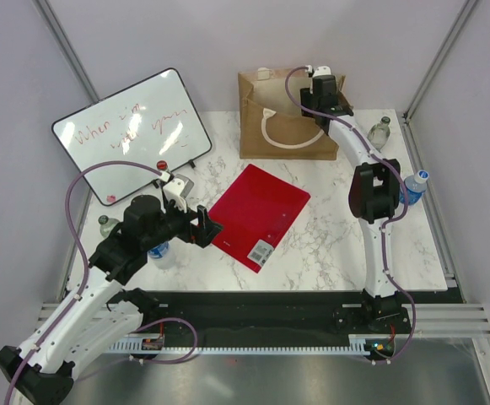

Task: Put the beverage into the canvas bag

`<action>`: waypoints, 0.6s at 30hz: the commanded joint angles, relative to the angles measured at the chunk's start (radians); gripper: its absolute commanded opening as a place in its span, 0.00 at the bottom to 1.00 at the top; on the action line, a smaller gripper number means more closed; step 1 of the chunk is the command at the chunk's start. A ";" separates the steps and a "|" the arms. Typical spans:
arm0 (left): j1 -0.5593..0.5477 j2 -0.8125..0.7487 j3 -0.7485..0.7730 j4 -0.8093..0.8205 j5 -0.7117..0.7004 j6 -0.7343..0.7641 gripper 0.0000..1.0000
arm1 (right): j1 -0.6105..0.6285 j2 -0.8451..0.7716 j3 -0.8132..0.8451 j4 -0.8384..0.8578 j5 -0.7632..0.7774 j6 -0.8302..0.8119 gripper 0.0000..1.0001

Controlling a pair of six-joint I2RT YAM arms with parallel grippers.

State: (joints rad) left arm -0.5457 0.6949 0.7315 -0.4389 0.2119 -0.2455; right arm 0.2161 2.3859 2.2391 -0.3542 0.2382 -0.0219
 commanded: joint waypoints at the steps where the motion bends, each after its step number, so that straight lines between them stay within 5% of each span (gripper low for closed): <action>1: -0.002 0.002 0.002 0.025 -0.008 0.022 1.00 | -0.009 -0.017 -0.019 0.073 0.095 0.010 0.17; 4: -0.002 0.006 0.003 0.026 0.000 0.022 1.00 | -0.009 -0.008 -0.024 0.075 0.110 0.007 0.35; 18: -0.002 -0.012 0.002 0.025 -0.005 0.022 1.00 | -0.012 -0.008 -0.009 0.055 0.110 0.022 0.60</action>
State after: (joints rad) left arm -0.5457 0.6914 0.7315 -0.4389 0.2119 -0.2455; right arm 0.2138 2.3989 2.1994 -0.3458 0.3119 -0.0040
